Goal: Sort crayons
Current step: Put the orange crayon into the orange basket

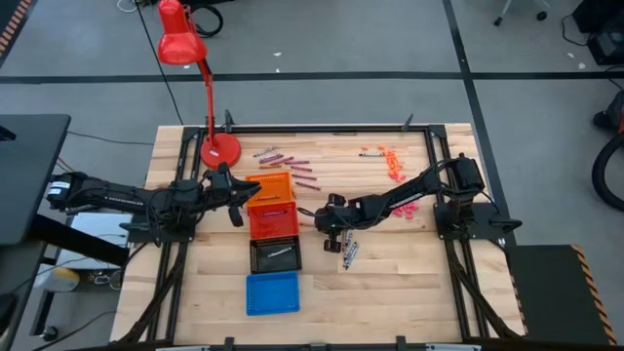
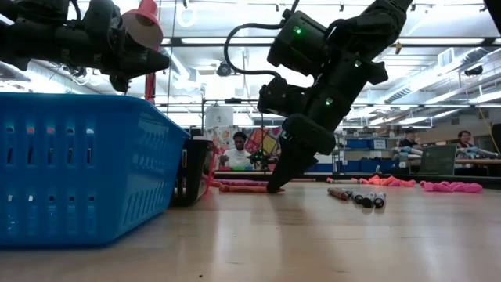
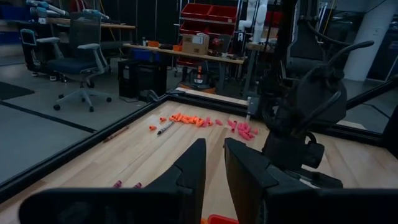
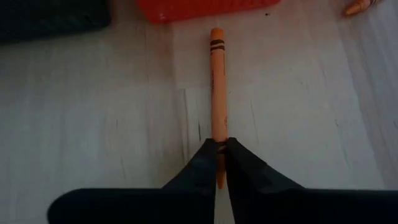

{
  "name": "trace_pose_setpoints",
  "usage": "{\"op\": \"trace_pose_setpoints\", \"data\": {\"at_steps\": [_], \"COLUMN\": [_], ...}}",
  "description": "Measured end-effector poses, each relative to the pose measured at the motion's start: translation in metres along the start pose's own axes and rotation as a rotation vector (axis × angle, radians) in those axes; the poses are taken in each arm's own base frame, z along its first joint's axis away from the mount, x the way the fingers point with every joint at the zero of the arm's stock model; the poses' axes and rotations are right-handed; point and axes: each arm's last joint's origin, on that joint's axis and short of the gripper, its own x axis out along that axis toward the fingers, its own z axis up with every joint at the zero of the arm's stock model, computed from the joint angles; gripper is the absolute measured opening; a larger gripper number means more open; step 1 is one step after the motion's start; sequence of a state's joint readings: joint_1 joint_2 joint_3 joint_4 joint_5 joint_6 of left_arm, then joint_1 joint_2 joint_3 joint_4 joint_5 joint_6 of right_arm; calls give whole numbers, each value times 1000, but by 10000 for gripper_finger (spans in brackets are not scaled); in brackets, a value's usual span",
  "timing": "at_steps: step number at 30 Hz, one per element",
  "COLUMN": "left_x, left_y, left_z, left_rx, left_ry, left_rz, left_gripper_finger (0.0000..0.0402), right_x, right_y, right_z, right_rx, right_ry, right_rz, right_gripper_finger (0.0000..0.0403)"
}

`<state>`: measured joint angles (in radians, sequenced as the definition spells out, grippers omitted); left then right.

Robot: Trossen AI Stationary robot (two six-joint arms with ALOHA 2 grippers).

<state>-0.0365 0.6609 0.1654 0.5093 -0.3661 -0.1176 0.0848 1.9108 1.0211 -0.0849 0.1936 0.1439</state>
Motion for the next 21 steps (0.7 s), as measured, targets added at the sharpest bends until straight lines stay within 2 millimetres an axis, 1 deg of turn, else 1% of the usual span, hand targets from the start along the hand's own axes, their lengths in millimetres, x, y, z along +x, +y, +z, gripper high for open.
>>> {"op": "trace_pose_setpoints", "data": {"at_steps": [5,10,21], "left_x": [0,0,0], "left_y": [0,0,0], "left_z": [-1,-1,-1], "left_rx": [2,2,2], "left_ry": [6,5,5], "left_rz": [0,1,0], "left_gripper_finger": [71,71,71], "right_x": [-3,-9,-29], "right_y": [0,0,-5], "right_z": [6,18,42], "right_rx": [-29,-59,-141], "right_ry": [37,67,146], "right_rz": [-22,-38,-221], "right_gripper_finger": [28,28,29]}}
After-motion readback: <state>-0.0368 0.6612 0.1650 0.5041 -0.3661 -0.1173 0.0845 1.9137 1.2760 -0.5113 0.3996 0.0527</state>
